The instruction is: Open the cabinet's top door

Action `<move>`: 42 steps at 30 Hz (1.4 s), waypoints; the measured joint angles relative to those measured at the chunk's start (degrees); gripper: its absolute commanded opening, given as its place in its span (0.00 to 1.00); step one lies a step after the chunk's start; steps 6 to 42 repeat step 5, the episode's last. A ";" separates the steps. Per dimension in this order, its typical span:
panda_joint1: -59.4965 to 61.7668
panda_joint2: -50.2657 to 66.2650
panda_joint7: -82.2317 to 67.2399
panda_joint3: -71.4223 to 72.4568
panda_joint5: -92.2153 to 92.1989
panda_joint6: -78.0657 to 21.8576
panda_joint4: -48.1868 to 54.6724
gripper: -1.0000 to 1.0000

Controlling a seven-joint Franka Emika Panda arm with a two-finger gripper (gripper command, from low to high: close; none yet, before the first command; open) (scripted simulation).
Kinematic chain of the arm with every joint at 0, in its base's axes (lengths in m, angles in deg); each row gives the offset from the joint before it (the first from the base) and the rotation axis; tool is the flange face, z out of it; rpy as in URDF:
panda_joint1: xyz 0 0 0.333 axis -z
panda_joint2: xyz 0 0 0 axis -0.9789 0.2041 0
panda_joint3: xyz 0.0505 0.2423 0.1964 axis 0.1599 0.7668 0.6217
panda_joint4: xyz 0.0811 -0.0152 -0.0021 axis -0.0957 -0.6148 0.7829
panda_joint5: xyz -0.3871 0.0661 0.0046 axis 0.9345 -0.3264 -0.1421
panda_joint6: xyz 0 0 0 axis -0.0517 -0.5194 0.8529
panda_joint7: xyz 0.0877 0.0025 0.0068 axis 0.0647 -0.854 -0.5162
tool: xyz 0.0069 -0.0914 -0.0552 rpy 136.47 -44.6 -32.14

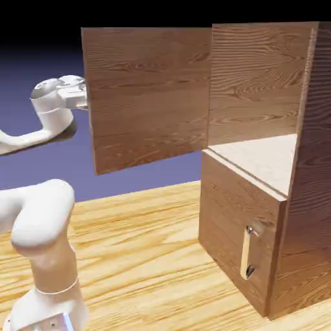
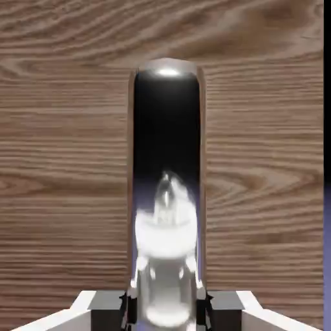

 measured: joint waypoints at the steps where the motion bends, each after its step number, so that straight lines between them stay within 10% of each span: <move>1: 1.75 0.27 -0.18 0.89 -0.53 -1.85 2.08 0.00; 3: 5.30 0.73 -0.61 2.53 -1.46 -5.49 6.26 0.00; 4: 6.80 0.89 -0.81 3.15 -1.80 -6.99 8.01 1.00; 42: 6.80 0.90 -0.82 3.17 -1.77 -7.05 8.01 1.00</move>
